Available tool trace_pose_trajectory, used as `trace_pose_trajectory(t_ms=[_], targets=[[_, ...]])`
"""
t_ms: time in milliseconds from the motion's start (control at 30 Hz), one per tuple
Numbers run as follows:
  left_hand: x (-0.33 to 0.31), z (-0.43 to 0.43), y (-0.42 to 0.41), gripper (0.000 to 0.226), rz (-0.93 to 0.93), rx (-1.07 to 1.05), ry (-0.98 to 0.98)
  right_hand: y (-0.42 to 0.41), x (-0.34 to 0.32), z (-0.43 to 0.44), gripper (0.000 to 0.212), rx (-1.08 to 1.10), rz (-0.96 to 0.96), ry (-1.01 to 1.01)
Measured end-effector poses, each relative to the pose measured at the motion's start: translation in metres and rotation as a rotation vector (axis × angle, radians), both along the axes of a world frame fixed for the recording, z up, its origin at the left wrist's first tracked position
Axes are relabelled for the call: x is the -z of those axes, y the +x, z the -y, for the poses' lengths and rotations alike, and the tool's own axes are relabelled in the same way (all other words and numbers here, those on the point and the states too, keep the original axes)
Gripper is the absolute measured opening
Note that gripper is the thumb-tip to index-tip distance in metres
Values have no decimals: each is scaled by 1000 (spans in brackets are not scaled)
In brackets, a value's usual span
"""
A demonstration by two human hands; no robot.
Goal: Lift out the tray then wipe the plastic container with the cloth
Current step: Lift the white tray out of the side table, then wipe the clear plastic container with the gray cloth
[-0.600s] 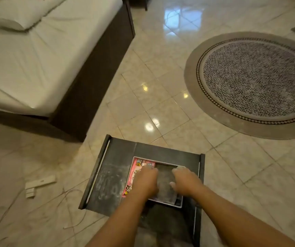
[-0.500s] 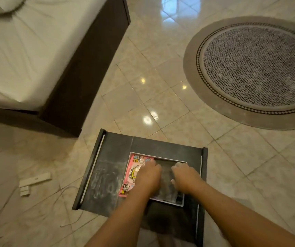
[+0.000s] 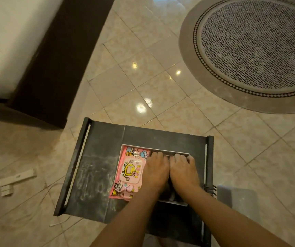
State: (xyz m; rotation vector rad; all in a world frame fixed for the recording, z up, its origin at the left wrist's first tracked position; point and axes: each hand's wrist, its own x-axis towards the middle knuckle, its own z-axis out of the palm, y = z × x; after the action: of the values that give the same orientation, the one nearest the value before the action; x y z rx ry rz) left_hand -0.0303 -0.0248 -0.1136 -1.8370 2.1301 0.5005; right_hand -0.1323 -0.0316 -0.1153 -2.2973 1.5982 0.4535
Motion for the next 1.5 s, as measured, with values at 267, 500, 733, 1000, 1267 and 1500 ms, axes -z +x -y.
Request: trace_pose_trajectory(t_ms=[267,500,733,1000,1267,1500], targets=[[-26,-2,5,41,69,50,43,-6,-20,0,36,13,146,150],[-98,6,28,41,-759,-521,206,-67,-97,43,37,226,634,542],[-120,17,-36,49,-1208,-785,246,-160,-114,83,45,385,915,623],[-64,56,-158,26,-931,-423,12,-262,-56,100,26,408,997,515],[-9,49,-217,21,-892,-380,57,-328,22,85,12,438,1199,344],[40,-74,-246,43,-1639,-748,107,-365,55,-35,20,638,1397,289]])
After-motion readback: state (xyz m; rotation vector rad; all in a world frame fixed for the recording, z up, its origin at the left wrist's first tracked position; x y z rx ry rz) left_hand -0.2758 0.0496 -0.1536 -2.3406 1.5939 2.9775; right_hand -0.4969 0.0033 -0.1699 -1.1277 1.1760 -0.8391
